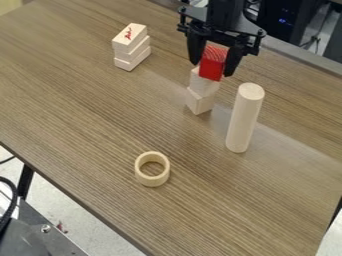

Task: Remov the red block on to the tower

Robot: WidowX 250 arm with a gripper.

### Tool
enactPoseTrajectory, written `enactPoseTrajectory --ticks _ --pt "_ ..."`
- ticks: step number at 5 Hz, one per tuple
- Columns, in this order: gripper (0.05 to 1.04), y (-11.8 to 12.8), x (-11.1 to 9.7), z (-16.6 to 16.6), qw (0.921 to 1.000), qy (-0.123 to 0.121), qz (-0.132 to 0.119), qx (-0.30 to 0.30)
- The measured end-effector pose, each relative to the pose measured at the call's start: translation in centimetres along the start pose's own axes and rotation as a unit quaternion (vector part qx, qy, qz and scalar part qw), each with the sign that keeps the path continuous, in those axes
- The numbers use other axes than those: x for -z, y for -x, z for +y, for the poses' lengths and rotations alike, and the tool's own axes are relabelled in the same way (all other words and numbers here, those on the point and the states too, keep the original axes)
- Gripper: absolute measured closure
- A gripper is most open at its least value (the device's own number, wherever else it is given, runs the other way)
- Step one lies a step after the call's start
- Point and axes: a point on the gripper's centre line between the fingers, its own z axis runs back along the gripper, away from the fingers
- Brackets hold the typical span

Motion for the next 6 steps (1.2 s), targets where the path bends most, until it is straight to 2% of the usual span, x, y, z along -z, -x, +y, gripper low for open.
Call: enactPoseTrajectory --ticks 1,3,4,5,6 --pt "0.52 0.0 0.0 0.0 1.0 0.0 -0.001 0.002" --pt "0.52 0.0 -0.3 -0.2 1.0 0.003 0.002 0.008" --pt "0.52 -1.6 -2.7 0.8 0.9995 0.005 -0.028 0.011" --pt "0.52 -3.0 -3.1 3.3 0.9991 0.004 -0.04 -0.009" --pt "0.52 -4.1 -1.5 5.5 0.9991 0.006 -0.038 0.02"
